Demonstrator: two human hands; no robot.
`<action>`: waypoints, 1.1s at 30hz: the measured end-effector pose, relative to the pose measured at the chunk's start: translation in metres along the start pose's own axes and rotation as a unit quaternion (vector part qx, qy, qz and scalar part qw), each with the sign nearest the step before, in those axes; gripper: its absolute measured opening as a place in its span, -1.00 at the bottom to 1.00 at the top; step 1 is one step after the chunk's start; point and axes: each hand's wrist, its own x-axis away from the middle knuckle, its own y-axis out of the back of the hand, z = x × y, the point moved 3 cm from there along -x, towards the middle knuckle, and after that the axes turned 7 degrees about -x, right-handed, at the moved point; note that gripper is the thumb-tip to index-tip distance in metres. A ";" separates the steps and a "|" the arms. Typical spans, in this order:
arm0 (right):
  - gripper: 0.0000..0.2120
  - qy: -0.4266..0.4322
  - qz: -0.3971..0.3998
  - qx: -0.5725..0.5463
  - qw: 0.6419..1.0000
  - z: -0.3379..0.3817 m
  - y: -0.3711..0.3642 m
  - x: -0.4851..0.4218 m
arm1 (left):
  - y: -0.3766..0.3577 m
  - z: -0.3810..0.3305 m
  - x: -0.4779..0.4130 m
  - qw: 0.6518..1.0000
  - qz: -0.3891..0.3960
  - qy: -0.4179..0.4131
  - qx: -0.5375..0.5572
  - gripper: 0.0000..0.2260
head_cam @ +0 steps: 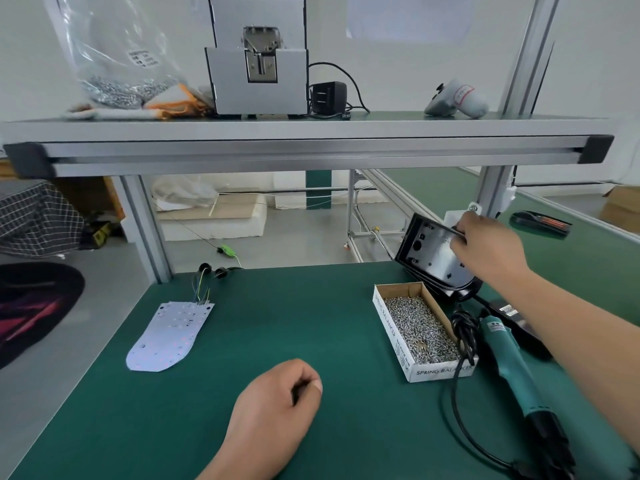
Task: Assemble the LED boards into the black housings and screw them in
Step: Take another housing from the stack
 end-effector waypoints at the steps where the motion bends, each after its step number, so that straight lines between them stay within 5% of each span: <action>1: -0.88 -0.005 -0.012 -0.016 1.000 -0.001 0.003 0.001 | 0.000 0.000 0.000 1.000 -0.001 0.001 0.004 -0.98; 9: -0.74 -0.083 -0.035 -0.247 0.965 0.011 0.028 0.030 | 0.000 0.001 -0.001 0.999 -0.015 0.006 0.052 -0.96; 23: -0.47 -0.207 0.235 -0.519 0.795 0.141 0.020 0.210 | 0.002 0.010 0.000 0.964 -0.066 0.033 0.255 -0.36; 26: -0.42 -0.191 0.304 -0.530 0.768 0.156 0.022 0.240 | 0.004 0.011 -0.004 0.967 -0.063 0.058 0.239 -0.57; 28: -0.52 -0.131 0.351 -0.506 0.777 0.166 0.031 0.252 | 0.004 0.013 -0.008 0.975 -0.062 0.073 0.201 -0.74; 33: -0.80 -0.030 0.361 -0.342 0.867 0.152 0.038 0.245 | 0.003 0.011 -0.011 0.990 -0.050 0.069 0.116 -0.74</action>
